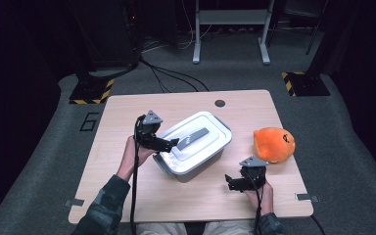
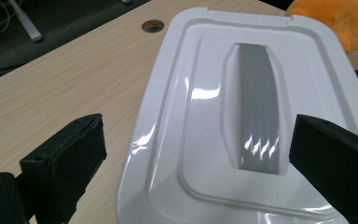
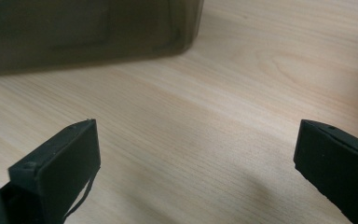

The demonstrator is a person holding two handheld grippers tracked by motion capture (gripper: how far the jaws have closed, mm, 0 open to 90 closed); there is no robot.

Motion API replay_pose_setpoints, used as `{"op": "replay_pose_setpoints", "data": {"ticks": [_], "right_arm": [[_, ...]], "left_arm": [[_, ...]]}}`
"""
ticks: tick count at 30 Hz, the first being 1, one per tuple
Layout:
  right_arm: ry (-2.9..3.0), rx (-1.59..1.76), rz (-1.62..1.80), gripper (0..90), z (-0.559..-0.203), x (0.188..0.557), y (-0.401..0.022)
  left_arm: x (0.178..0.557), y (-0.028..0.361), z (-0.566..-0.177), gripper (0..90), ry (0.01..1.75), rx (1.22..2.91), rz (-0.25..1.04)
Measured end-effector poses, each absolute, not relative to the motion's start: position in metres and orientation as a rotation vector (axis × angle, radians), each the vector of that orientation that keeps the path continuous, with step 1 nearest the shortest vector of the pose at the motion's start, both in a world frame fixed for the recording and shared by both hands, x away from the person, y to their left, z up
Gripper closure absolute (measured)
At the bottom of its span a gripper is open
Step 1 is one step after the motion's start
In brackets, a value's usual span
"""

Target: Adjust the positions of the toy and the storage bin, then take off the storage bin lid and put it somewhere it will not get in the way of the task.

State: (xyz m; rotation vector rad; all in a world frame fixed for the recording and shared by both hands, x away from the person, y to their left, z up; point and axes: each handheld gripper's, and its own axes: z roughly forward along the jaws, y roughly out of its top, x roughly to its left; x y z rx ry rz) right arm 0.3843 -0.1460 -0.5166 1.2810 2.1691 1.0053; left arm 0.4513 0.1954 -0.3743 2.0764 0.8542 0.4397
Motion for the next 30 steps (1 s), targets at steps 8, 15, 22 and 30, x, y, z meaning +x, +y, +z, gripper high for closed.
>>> {"op": "replay_pose_setpoints", "data": {"ticks": [8,15,22,30], "right_arm": [[2.205,1.264,0.925,0.0,-0.529,0.389,-0.145],[2.222,1.299,0.935,0.0,-0.529,0.392,-0.147],[2.218,1.305,0.933,0.0,-0.53,0.394,-0.149],[2.218,1.303,0.935,0.7,-0.529,0.394,-0.148]], "left_arm": [[0.454,0.176,-0.372,4.6,0.789,2.108,0.417],[0.457,0.16,-0.371,8.7,0.745,2.126,0.407],[0.463,0.143,-0.375,11.4,0.738,2.153,0.39],[0.47,0.13,-0.382,14.6,0.742,2.179,0.38]]}}
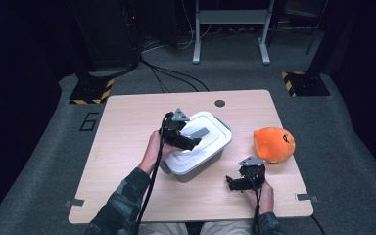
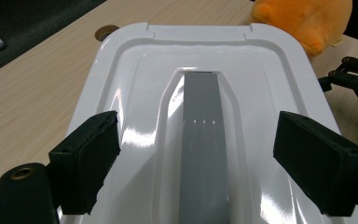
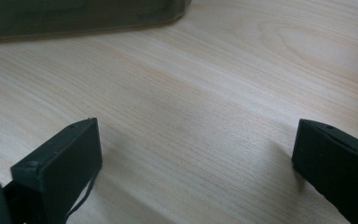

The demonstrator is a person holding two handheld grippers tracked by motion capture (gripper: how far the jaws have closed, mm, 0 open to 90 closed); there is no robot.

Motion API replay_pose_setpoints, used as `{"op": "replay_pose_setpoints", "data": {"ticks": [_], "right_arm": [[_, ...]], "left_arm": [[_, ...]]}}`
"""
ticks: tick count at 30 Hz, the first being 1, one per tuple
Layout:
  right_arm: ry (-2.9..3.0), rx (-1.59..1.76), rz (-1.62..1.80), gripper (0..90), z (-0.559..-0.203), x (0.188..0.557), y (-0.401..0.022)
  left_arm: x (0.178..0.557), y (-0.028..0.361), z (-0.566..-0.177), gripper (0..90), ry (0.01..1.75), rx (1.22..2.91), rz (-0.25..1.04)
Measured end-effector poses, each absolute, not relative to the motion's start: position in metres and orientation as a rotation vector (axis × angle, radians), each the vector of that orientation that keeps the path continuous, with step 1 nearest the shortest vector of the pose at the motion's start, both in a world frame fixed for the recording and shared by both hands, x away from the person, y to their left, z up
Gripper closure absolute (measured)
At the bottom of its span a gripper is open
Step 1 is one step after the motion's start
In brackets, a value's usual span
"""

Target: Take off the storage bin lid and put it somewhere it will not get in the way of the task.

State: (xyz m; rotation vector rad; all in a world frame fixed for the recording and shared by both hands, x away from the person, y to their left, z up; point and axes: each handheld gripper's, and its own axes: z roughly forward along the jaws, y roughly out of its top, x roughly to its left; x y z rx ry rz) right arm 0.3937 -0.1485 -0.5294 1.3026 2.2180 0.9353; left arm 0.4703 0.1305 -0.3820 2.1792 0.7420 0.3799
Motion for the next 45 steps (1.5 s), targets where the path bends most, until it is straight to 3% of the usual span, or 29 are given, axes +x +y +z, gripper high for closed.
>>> {"op": "replay_pose_setpoints", "data": {"ticks": [5,7,15,19,45], "right_arm": [[2.232,1.272,0.936,2.6,-0.529,0.394,-0.15],[2.236,1.261,0.942,3.1,-0.529,0.394,-0.15],[2.225,1.276,0.951,3.3,-0.529,0.394,-0.149],[2.22,1.279,0.952,3.5,-0.53,0.394,-0.149],[2.224,1.287,0.947,3.6,-0.529,0.394,-0.148]], "left_arm": [[0.472,0.128,-0.383,19.8,0.73,2.177,0.387],[0.474,0.127,-0.384,33.5,0.721,2.182,0.387],[0.476,0.125,-0.392,51.5,0.722,2.202,0.348],[0.476,0.126,-0.394,65.0,0.72,2.178,0.325],[0.469,0.135,-0.376,66.5,0.712,2.14,0.367]]}}
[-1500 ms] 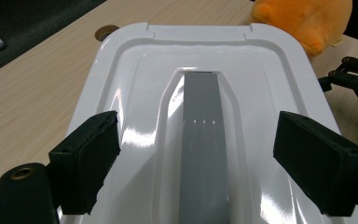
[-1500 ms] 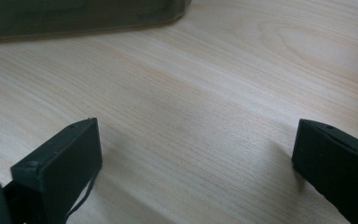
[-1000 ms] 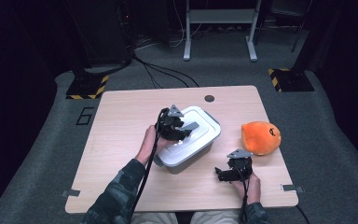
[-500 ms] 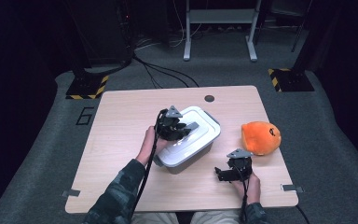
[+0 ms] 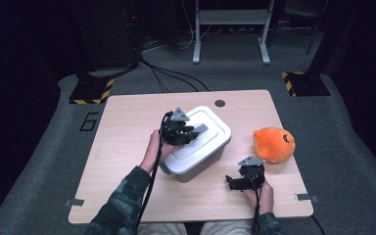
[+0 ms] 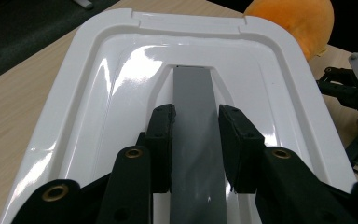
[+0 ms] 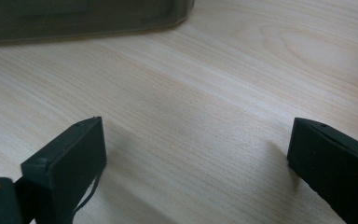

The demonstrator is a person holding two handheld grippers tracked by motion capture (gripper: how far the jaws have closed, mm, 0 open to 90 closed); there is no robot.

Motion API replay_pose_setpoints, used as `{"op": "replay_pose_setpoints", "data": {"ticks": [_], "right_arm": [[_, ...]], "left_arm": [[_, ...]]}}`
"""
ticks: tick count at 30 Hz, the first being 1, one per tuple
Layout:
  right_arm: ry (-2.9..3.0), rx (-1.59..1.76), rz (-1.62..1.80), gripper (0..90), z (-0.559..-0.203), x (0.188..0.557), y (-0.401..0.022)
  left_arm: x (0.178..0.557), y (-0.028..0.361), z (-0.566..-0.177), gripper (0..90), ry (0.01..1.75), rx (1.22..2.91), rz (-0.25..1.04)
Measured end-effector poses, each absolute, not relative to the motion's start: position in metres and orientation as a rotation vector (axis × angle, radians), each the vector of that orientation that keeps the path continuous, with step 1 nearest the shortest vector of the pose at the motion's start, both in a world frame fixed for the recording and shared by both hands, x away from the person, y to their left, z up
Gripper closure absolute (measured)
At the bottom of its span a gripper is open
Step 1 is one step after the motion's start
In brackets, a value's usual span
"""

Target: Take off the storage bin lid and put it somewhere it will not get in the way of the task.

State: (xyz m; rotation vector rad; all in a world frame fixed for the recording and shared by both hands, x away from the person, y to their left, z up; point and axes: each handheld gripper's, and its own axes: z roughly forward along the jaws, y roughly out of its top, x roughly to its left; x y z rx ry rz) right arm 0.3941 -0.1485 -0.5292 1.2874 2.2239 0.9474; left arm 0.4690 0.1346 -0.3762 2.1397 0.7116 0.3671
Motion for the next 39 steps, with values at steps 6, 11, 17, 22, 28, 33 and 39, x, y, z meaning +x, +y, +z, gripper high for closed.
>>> {"op": "replay_pose_setpoints", "data": {"ticks": [6,11,17,22,28,33,39], "right_arm": [[2.224,1.287,0.948,3.7,-0.529,0.394,-0.148],[2.224,1.286,0.948,3.7,-0.529,0.394,-0.149],[2.225,1.286,0.948,3.8,-0.529,0.394,-0.149],[2.225,1.285,0.948,3.8,-0.529,0.394,-0.149],[2.225,1.285,0.948,3.8,-0.529,0.394,-0.149],[2.225,1.284,0.949,4.1,-0.529,0.394,-0.149],[2.225,1.284,0.949,4.1,-0.529,0.394,-0.149]], "left_arm": [[0.469,0.14,-0.369,66.5,0.723,2.13,0.382],[0.469,0.146,-0.362,66.5,0.733,2.119,0.401],[0.468,0.152,-0.359,66.4,0.744,2.117,0.416],[0.469,0.157,-0.357,66.4,0.749,2.116,0.428],[0.47,0.163,-0.354,66.4,0.766,2.113,0.441],[0.471,0.171,-0.352,66.4,0.784,2.107,0.451],[0.473,0.177,-0.35,66.4,0.798,2.103,0.466]]}}
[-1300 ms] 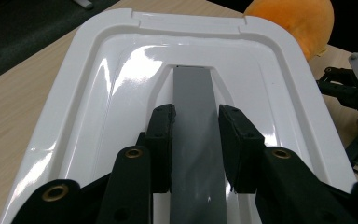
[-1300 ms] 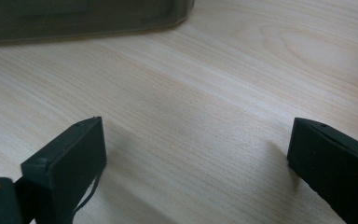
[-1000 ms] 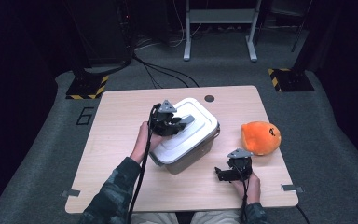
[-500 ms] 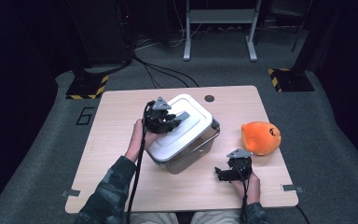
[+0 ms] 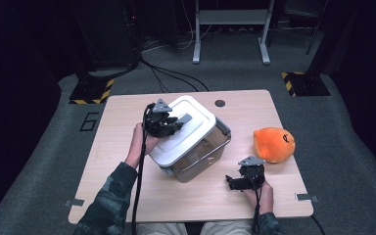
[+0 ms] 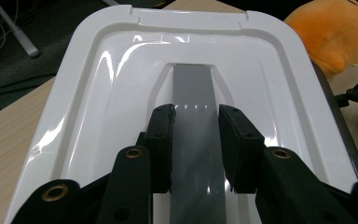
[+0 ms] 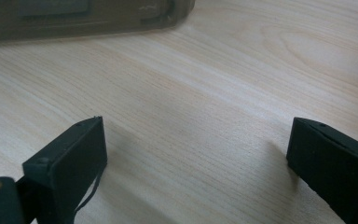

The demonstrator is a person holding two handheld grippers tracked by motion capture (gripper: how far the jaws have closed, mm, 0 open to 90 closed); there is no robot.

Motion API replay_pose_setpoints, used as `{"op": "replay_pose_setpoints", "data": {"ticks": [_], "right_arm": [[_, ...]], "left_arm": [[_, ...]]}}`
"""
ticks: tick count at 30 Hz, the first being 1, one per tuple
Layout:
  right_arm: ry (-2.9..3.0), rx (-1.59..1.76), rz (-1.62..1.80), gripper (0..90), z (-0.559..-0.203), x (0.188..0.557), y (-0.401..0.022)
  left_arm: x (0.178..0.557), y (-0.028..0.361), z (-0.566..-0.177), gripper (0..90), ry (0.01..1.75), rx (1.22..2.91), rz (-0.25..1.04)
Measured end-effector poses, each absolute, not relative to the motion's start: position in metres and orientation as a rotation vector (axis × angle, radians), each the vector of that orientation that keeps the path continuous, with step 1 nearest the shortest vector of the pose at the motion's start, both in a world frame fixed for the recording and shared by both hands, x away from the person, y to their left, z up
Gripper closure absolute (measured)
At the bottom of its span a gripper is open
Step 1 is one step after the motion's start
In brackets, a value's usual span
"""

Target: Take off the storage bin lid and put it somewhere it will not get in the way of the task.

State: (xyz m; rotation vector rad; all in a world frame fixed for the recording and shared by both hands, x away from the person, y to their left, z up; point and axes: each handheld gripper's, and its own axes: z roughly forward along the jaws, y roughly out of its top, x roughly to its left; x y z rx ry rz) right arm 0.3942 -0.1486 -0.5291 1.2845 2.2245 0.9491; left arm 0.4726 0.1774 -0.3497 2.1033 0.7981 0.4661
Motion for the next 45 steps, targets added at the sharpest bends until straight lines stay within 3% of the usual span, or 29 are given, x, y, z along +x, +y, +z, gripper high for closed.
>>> {"op": "replay_pose_setpoints", "data": {"ticks": [45], "right_arm": [[2.227,1.286,0.948,4.2,-0.529,0.394,-0.149]], "left_arm": [[0.478,0.265,-0.353,66.4,1.023,2.027,0.612]]}}
